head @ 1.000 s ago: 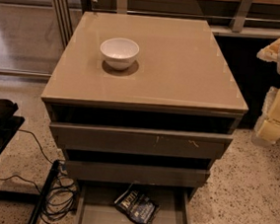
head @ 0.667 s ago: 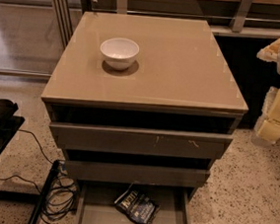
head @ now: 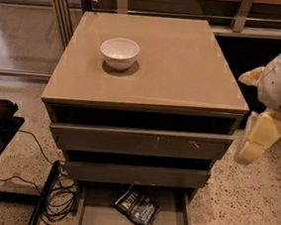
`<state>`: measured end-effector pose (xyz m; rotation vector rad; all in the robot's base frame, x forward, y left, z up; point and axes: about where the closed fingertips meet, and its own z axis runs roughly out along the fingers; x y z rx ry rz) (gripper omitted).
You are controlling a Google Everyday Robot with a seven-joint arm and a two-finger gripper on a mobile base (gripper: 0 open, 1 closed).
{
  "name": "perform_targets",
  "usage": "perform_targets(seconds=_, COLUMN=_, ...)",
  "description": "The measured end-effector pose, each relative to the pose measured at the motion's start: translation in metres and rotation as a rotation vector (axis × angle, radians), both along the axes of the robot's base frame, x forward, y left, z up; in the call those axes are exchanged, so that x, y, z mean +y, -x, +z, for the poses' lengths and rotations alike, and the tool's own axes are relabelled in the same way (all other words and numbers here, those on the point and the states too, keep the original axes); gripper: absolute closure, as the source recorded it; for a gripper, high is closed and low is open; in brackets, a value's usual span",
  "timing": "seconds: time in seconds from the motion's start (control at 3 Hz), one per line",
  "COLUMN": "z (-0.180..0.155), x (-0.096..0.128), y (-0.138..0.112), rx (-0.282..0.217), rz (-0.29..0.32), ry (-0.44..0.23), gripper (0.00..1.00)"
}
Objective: Pick blue chip bag from bottom drawer and place on counter
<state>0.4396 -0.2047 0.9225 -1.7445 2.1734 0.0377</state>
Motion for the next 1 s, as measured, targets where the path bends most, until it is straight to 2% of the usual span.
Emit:
perform_targets(seconds=0.33, z=-0.065, x=0.005, y=0.007, rx=0.016, rz=0.047, ry=-0.087, gripper=0.0)
perform_targets(seconds=0.67, z=-0.119, x=0.01, y=0.018, rx=0.009, rz=0.07, ry=-0.15, gripper=0.0)
perform_targets(seconds=1.0, z=-0.176, x=0.015, y=0.017, rx=0.016, rz=0.059, ry=-0.157, gripper=0.0)
